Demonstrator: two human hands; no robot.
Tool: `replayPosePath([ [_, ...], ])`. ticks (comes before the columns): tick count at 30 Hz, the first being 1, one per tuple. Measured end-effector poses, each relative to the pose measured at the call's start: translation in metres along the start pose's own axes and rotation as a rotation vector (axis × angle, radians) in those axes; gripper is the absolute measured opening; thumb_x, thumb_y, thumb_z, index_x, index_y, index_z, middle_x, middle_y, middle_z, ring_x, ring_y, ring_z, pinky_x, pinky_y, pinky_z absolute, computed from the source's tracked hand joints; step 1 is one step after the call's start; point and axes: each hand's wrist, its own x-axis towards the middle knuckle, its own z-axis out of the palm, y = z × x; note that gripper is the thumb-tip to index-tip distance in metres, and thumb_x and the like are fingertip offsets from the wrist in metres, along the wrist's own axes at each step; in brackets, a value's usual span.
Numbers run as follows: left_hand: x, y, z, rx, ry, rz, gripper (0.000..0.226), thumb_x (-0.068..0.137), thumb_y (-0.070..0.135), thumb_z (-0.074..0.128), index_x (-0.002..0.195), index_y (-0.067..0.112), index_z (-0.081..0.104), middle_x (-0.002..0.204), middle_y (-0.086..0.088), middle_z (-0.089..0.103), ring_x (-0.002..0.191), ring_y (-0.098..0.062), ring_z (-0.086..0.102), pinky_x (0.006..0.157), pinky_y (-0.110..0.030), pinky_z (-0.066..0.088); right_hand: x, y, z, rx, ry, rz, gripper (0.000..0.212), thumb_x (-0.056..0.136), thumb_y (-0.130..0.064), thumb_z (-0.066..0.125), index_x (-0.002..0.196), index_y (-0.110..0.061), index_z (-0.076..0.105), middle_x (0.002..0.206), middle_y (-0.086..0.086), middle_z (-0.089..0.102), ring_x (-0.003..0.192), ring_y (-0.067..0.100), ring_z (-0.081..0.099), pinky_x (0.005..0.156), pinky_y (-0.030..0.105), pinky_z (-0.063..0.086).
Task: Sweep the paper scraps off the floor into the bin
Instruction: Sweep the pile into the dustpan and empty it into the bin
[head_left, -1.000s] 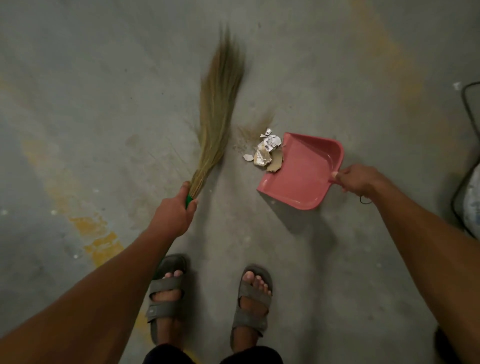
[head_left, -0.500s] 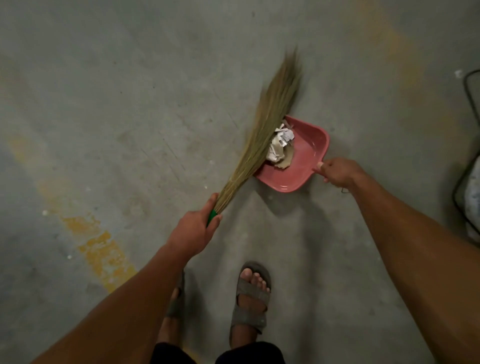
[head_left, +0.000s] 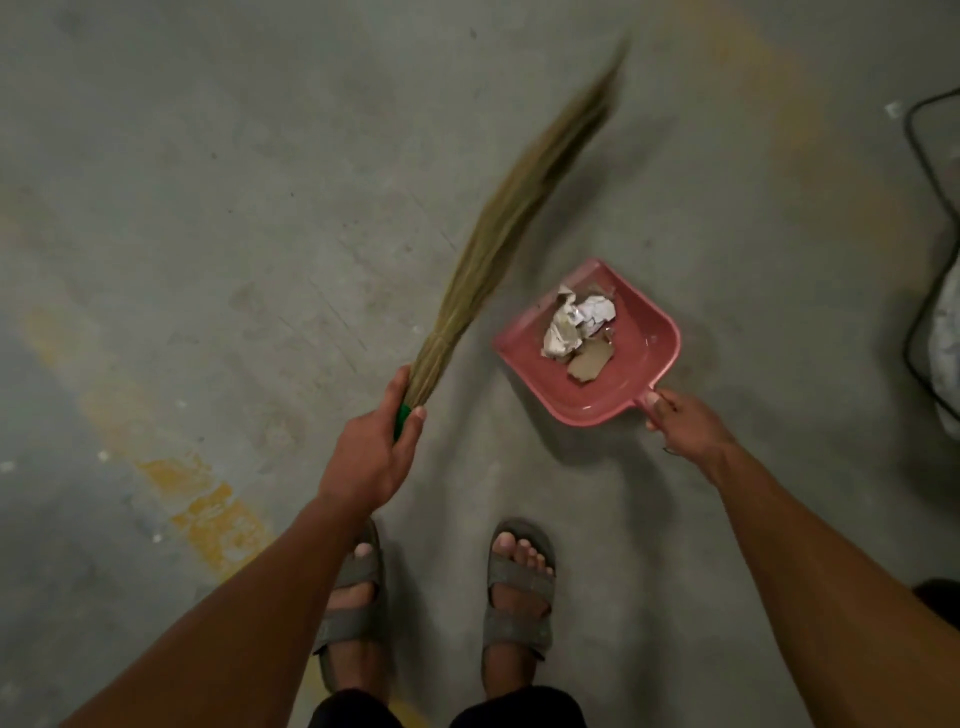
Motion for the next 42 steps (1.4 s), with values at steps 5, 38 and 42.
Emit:
replayPosePath([
  [5,0.043,-0.001,0.0,0.112,0.022,-0.11,0.066,0.109,0.055,0.037,0.168,0.037,0.012,0.101,-0.021,0.07,0.085,-0.04,0.068,0.081,-0.044,0.057,-0.006,0.035,-0.017,-0.068,-0.049,0.062,0.041,0.111,-0.047,0.043,0.127,-0.023,0.073,0.102,0.01,0.078,0.101,0.031,0.071,0.097,0.046,0.054],
  [38,0.085,0.042,0.024,0.227,-0.124,-0.075,0.067,0.108,0.057,0.037,0.168,0.034,0.016,0.117,-0.03,0.068,0.096,-0.046,0.069,0.09,-0.048,0.059,-0.035,0.098,-0.017,0.052,0.037,0.195,0.043,0.112,-0.042,0.044,0.122,-0.011,0.073,0.097,0.017,0.074,0.104,0.039,0.068,0.096,0.047,0.052],
  [42,0.072,0.031,0.038,0.396,-0.272,-0.007,0.069,0.11,0.053,0.037,0.169,0.033,0.01,0.117,-0.029,0.069,0.096,-0.043,0.068,0.086,-0.044,0.055,-0.022,0.085,-0.02,-0.036,0.013,0.186,0.047,0.113,-0.042,0.037,0.125,-0.012,0.071,0.109,0.019,0.074,0.107,0.039,0.067,0.094,0.04,0.048],
])
